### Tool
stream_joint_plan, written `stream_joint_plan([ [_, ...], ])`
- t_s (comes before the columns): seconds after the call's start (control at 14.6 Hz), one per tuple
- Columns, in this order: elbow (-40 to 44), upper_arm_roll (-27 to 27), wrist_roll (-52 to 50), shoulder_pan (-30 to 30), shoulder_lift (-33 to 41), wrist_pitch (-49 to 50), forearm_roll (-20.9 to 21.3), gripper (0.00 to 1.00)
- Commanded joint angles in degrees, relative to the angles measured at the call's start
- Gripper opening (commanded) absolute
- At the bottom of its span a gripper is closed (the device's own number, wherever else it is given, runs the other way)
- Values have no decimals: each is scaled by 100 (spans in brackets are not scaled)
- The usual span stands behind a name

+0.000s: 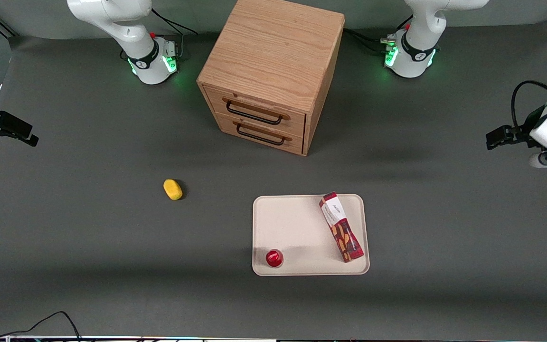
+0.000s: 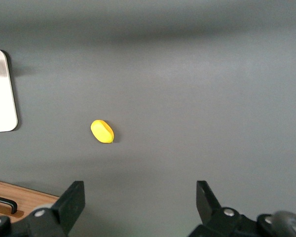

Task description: Place red cookie box on tray

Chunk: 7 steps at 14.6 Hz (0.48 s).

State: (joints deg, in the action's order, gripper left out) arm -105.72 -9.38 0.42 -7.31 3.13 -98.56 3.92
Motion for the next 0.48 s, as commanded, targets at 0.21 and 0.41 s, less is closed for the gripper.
stream_joint_plan([
  [0.21, 437, -3, 64, -122, 74, 565, 13, 100],
  [0.41, 666, -3, 73, -139, 65, 855, -163, 100],
])
